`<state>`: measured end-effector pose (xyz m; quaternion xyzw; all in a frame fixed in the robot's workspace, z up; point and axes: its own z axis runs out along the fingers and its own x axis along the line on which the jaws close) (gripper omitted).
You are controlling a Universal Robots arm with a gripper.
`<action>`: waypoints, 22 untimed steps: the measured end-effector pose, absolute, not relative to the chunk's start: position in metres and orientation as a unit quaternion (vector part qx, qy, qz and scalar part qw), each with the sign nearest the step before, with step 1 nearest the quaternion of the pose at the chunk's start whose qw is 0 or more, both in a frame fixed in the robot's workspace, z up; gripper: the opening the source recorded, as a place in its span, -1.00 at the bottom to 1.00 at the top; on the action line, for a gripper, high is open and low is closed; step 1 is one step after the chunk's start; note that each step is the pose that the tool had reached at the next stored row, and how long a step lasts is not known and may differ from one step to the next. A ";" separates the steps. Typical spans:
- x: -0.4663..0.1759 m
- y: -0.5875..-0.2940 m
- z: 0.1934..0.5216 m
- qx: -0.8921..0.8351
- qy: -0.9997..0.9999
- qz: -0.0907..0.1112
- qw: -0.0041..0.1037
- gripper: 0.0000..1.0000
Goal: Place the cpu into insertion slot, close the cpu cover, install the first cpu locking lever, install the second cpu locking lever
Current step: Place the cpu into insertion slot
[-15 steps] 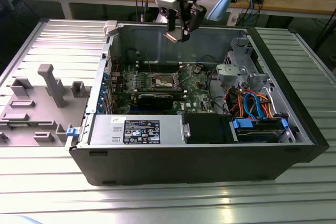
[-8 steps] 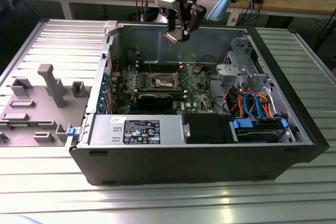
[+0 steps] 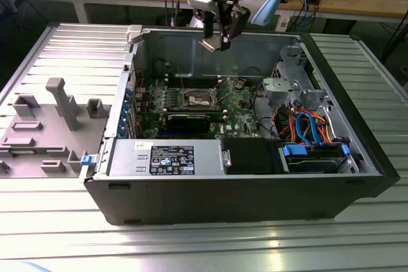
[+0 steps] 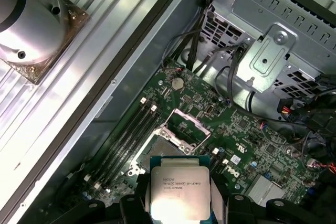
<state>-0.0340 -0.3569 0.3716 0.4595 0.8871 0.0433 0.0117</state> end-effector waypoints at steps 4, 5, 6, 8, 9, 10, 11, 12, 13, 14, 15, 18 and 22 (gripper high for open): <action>-0.034 -0.357 0.372 0.477 0.878 0.043 0.013 0.08; -0.034 -0.357 0.372 0.480 0.876 0.043 0.013 0.08; -0.034 -0.357 0.372 0.481 0.876 0.043 0.013 0.08; -0.034 -0.357 0.372 0.481 0.876 0.043 0.013 0.08; -0.034 -0.356 0.372 0.481 0.876 0.043 0.013 0.08; -0.034 -0.356 0.372 0.481 0.876 0.043 0.013 0.08; -0.034 -0.356 0.372 0.481 0.876 0.043 0.013 0.08; -0.034 -0.356 0.372 0.481 0.876 0.043 0.013 0.08; -0.034 -0.356 0.372 0.481 0.876 0.043 0.013 0.08; -0.034 -0.356 0.372 0.481 0.876 0.043 0.013 0.08; -0.034 -0.356 0.372 0.481 0.876 0.043 0.013 0.08; -0.034 -0.356 0.372 0.481 0.876 0.043 0.013 0.08; -0.034 -0.356 0.371 0.485 0.873 0.043 0.013 0.08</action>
